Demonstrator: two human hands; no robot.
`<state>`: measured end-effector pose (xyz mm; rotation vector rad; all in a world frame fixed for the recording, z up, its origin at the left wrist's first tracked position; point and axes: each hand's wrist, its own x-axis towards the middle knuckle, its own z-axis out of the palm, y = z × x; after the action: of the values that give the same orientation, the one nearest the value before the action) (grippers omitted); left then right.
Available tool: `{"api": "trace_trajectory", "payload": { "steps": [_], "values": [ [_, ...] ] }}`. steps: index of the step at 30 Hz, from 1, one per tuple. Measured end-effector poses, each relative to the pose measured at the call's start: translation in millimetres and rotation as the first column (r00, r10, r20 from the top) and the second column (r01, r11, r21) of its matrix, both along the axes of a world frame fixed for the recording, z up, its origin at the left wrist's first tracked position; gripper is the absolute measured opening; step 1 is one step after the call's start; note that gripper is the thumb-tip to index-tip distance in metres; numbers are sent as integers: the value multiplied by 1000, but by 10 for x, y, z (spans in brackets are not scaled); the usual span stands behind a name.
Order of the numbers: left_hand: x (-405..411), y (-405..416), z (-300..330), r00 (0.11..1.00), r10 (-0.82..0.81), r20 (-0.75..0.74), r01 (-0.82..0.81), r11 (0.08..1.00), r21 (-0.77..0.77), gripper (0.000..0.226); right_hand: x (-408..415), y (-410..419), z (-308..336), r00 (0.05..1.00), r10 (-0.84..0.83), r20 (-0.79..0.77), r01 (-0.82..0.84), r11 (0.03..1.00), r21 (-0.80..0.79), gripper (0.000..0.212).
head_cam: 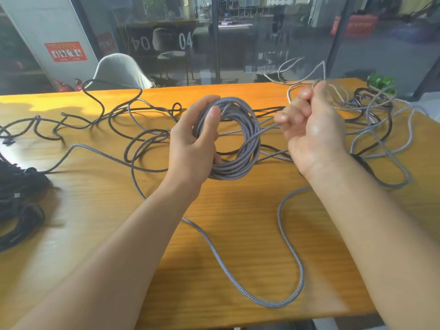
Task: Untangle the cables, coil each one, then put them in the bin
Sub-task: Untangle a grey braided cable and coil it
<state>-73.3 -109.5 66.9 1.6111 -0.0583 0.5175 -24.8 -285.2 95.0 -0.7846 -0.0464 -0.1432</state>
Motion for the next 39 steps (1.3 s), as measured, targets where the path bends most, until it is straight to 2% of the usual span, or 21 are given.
{"api": "trace_trajectory", "payload": {
  "steps": [3, 6, 8, 11, 15, 18, 20, 22, 25, 27, 33, 39],
  "values": [
    [-15, 89, 16, 999, 31, 30, -29, 998, -47, 23, 41, 43, -143, 1000, 2, 4, -1, 958, -286, 41],
    [-12, 150, 39, 999, 36, 37, -32, 995, -96, 23, 42, 69, -246, 998, -23, -63, -17, 823, -567, 50],
    [-20, 171, 59, 998, 33, 53, -28, 994, -103, 23, 42, 59, -279, 995, -45, -90, -29, 722, -691, 59],
    [-33, 165, 57, 998, 24, 58, -19, 996, -93, 24, 66, 35, -308, 988, -148, -51, 52, 614, -787, 61],
    [-32, 152, 53, 998, 25, 61, -20, 996, -81, 24, 98, 30, -364, 970, -206, 132, 228, 563, -795, 53],
    [-41, 143, 52, 997, 24, 68, -19, 998, -60, 24, 91, 45, -392, 961, -158, 226, 276, 523, -806, 26],
    [-46, 132, 51, 997, 22, 72, -19, 999, -46, 23, 86, 68, -396, 962, -85, 259, 267, 493, -828, 21],
    [-48, 122, 46, 997, 25, 76, -23, 999, -28, 24, 60, 114, -385, 981, 40, 189, 140, 526, -839, 30],
    [-67, 93, 44, 997, 32, 69, -35, 999, 39, 23, -14, 159, -321, 967, 254, -30, -176, 577, -798, 51],
    [-78, 74, 36, 997, 43, 58, -48, 996, 79, 22, -32, 144, -296, 935, 336, -112, -297, 569, -767, 52],
    [-48, 70, -37, 992, 94, 87, -109, 977, 186, 26, -4, 124, -330, 884, 421, -202, -435, 586, -684, 48],
    [5, 115, -78, 991, 106, 79, -120, 971, 208, 31, -23, 180, -353, 801, 552, -232, -591, 666, -455, 41]
  ]
}}
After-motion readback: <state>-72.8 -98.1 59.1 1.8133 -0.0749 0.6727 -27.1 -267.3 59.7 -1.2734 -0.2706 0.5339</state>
